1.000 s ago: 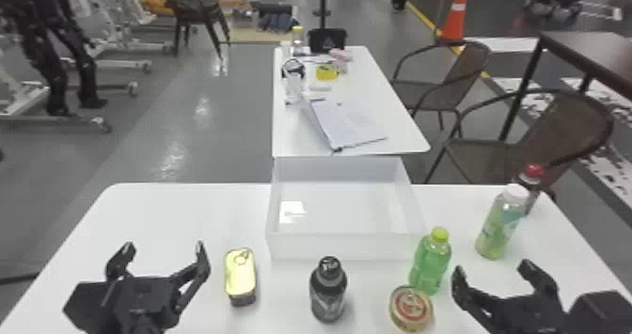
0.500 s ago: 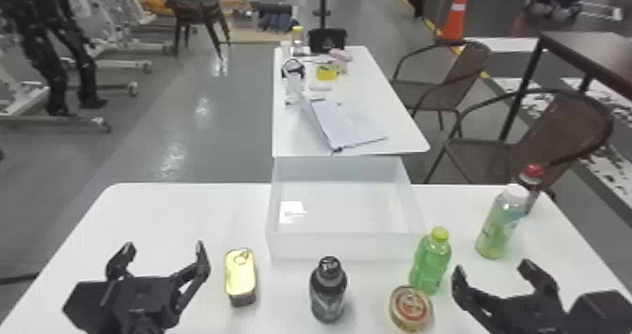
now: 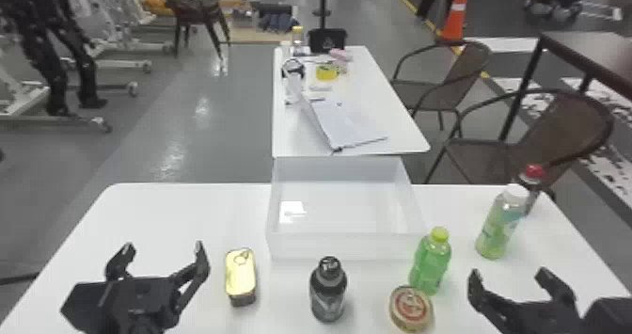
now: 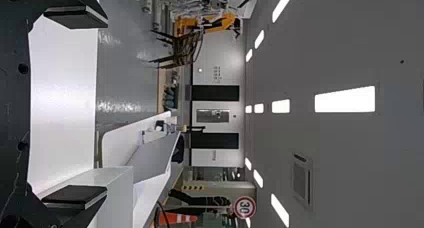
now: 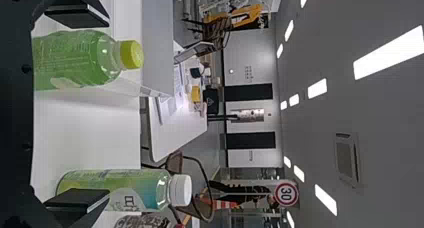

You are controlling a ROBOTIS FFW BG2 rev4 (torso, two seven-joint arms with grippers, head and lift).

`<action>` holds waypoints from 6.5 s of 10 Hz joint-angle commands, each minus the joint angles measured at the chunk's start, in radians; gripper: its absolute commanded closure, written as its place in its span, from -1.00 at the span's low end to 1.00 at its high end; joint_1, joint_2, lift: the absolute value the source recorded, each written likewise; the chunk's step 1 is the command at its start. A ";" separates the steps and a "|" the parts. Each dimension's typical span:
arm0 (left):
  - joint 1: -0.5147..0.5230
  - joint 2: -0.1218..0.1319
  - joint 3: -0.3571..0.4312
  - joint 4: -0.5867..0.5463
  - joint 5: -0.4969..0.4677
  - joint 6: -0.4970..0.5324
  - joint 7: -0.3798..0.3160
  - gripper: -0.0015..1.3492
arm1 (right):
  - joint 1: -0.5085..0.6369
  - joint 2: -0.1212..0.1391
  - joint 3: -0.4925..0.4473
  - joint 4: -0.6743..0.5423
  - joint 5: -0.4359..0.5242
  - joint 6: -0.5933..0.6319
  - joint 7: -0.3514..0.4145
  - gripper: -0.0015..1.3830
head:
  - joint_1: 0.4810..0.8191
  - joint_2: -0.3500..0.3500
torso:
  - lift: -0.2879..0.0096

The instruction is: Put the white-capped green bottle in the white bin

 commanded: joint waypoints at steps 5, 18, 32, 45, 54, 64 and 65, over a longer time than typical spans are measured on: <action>0.006 -0.003 0.006 0.004 0.029 0.000 0.000 -0.81 | -0.083 -0.046 -0.115 0.223 -0.107 -0.094 0.055 -0.86 | -0.60 0.00 | 0.26; 0.018 -0.003 0.025 0.004 0.089 -0.020 -0.037 -0.81 | -0.480 -0.130 -0.114 0.778 -0.069 -0.149 0.351 -0.86 | -0.60 0.00 | 0.26; 0.023 -0.003 0.015 0.029 0.124 -0.037 -0.051 -0.81 | -0.805 -0.132 -0.083 1.031 0.135 -0.171 0.431 -0.72 | -0.60 0.00 | 0.26; 0.020 -0.003 0.005 0.047 0.137 -0.037 -0.054 -0.81 | -0.681 -0.127 -0.084 0.792 0.094 -0.093 0.362 0.32 | -0.60 0.00 | 0.26; -0.005 -0.003 -0.025 0.075 0.149 -0.032 -0.054 -0.81 | -0.810 -0.183 0.181 0.586 -0.057 0.010 0.308 0.32 | -0.60 0.00 | 0.26; -0.034 -0.003 -0.054 0.107 0.164 -0.031 -0.054 -0.81 | -0.993 -0.023 0.489 0.947 -0.285 -0.172 0.288 0.32 | -0.60 0.00 | 0.26; -0.037 -0.003 -0.057 0.107 0.164 -0.031 -0.054 -0.81 | -0.999 -0.017 0.517 0.970 -0.299 -0.177 0.287 0.32 | -0.60 0.00 | 0.26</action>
